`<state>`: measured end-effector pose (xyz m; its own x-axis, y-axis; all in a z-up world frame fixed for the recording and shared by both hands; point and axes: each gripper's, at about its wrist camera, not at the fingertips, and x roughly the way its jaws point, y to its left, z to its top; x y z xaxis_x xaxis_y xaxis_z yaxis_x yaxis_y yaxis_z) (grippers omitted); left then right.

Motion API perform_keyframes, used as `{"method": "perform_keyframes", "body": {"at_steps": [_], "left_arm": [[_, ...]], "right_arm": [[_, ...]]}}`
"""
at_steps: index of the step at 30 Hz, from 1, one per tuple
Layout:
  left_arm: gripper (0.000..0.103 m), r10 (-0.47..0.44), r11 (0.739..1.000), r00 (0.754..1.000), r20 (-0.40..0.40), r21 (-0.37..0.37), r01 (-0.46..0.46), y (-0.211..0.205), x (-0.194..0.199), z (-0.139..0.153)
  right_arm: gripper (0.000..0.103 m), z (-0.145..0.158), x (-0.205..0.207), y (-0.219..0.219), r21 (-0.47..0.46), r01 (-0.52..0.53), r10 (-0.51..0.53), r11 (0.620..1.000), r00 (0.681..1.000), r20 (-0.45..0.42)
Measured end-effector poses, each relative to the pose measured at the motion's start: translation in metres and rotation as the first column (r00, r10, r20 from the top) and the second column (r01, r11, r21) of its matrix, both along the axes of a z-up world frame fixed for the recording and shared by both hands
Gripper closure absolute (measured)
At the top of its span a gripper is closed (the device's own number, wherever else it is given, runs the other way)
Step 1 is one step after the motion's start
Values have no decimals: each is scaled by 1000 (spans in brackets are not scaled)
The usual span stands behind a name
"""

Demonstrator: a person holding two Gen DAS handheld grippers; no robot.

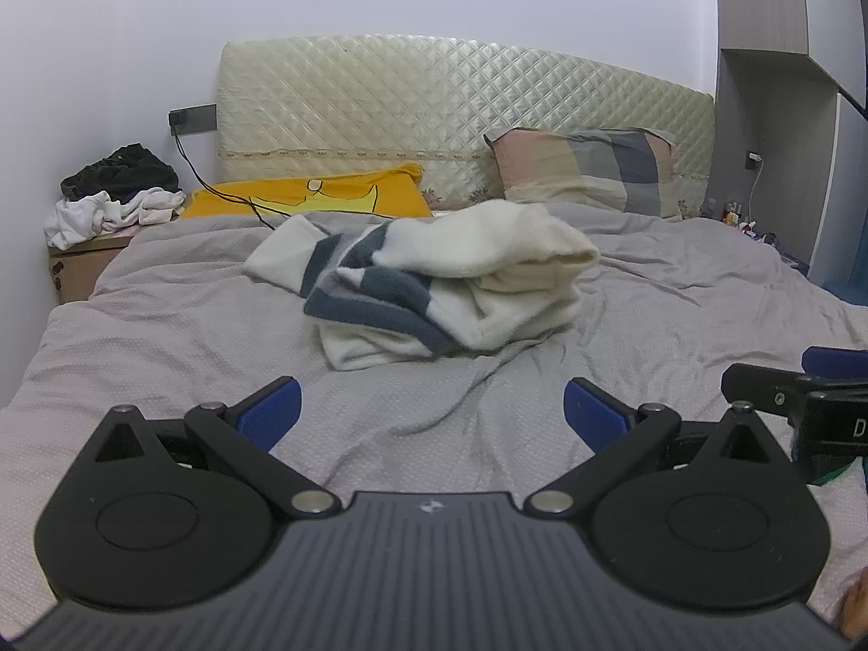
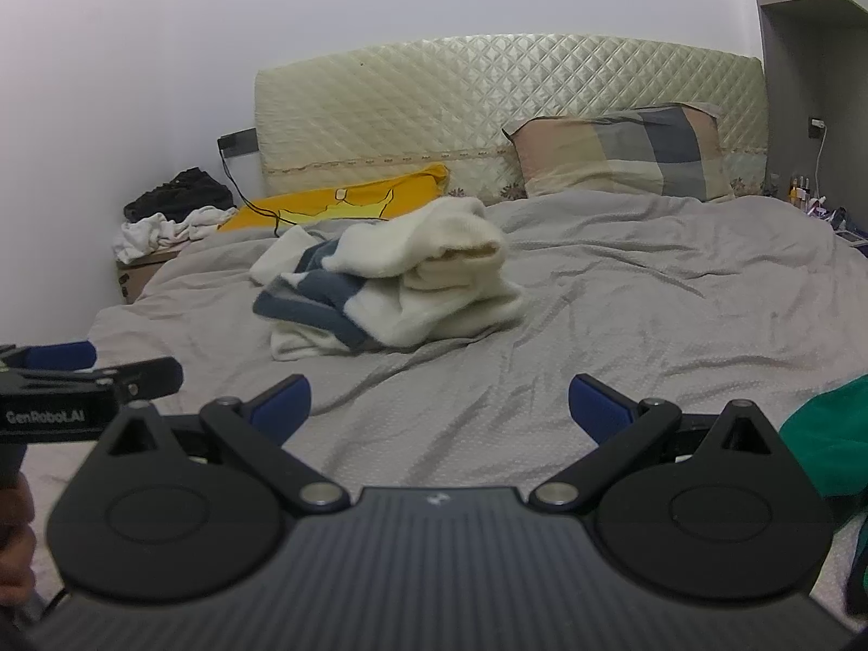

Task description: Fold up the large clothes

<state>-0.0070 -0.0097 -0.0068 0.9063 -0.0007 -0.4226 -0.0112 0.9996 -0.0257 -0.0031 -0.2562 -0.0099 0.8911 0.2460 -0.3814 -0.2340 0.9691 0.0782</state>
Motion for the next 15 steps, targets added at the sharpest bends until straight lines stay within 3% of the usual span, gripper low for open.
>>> {"method": "perform_keyframes", "body": {"at_steps": [15], "left_arm": [[0,-7,1000,1000,3,-1,7,-1,1,-1]], "right_arm": [[0,1,-1,-4,15,-2,2,1000,1000,2]]}}
